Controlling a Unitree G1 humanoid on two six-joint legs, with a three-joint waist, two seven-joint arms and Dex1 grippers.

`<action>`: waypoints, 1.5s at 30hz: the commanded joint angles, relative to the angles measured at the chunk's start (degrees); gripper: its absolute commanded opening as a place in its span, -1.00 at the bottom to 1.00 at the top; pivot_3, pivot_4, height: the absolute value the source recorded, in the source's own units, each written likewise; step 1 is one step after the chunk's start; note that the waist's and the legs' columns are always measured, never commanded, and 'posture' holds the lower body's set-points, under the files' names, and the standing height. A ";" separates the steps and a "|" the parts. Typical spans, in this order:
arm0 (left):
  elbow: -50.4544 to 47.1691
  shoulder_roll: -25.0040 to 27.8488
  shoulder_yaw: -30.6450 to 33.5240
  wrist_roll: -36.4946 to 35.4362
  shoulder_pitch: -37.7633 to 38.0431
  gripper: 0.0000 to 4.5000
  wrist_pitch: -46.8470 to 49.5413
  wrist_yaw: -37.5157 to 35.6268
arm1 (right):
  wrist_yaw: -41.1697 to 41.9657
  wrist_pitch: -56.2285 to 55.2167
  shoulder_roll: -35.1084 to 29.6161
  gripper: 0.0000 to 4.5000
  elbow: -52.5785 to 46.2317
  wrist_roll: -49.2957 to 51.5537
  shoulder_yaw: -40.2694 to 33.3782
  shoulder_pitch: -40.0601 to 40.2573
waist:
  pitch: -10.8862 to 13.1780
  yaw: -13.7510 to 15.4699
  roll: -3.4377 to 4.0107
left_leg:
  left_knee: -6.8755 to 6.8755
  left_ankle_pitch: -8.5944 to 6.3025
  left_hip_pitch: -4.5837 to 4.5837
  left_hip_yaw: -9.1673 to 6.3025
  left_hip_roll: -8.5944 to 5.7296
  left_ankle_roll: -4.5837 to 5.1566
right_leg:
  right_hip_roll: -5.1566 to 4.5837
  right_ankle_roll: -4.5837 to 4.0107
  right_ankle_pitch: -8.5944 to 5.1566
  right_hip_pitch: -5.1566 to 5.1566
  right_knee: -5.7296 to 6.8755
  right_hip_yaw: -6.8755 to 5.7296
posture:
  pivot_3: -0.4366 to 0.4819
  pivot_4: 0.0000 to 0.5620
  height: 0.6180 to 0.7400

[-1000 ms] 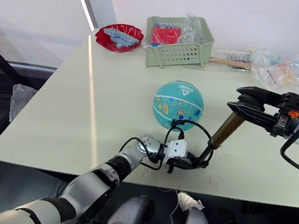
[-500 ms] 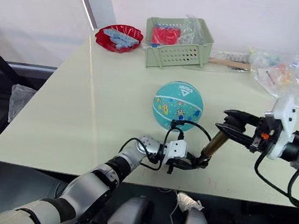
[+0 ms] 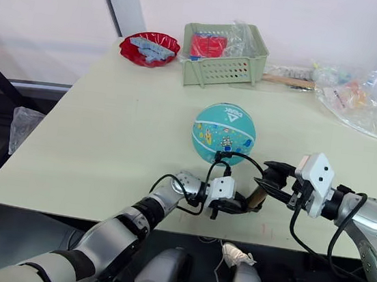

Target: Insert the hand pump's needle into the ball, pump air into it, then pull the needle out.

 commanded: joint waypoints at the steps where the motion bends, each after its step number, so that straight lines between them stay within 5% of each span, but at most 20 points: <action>1: 4.43 1.12 -1.77 3.30 2.70 -0.55 2.92 0.37 | 1.21 2.09 0.15 -0.27 -0.62 0.44 2.33 0.90 | 0.00 -0.01 0.00 | 0.00 0.00 0.00 0.00 0.00 0.00 | 0.00 0.00 0.00 0.00 0.00 0.00 | -0.05 -0.47 0.95; 15: 4.78 0.97 -1.83 3.41 2.21 -0.55 2.86 0.04 | 1.11 15.71 -8.39 -0.27 -2.12 20.68 -17.03 -11.80 | 0.27 0.24 0.22 | 0.00 0.00 -0.14 -0.01 -0.03 0.00 | -0.09 -0.01 0.01 -0.09 -0.02 -0.03 | -0.05 -0.47 0.95; 26: 4.79 0.70 -1.88 3.42 2.08 -0.55 2.89 -0.18 | -0.29 24.08 -16.02 -0.27 0.94 32.29 -25.53 -20.72 | 0.38 0.22 0.38 | 0.00 0.00 -0.17 0.00 -0.04 0.01 | -0.19 0.00 0.01 -0.11 -0.03 -0.03 | -0.05 -0.47 0.95; 34: 4.99 0.46 -1.86 3.45 2.08 -0.55 2.92 0.09 | -0.79 26.20 -17.66 -0.27 1.87 34.59 -25.66 -22.67 | 0.42 0.26 0.43 | 0.00 0.00 -0.22 0.02 -0.06 0.01 | -0.43 0.00 0.01 -0.13 -0.03 -0.02 | -0.05 -0.47 0.95; 45: 5.01 0.49 -1.67 3.21 2.22 -0.55 3.36 -0.10 | 1.86 19.88 -12.93 -0.27 -2.00 22.49 -17.29 -9.54 | 0.24 0.17 0.28 | 0.00 0.00 -0.14 0.02 -0.06 0.01 | -0.29 0.01 0.01 -0.08 -0.02 -0.02 | -0.05 -0.47 0.95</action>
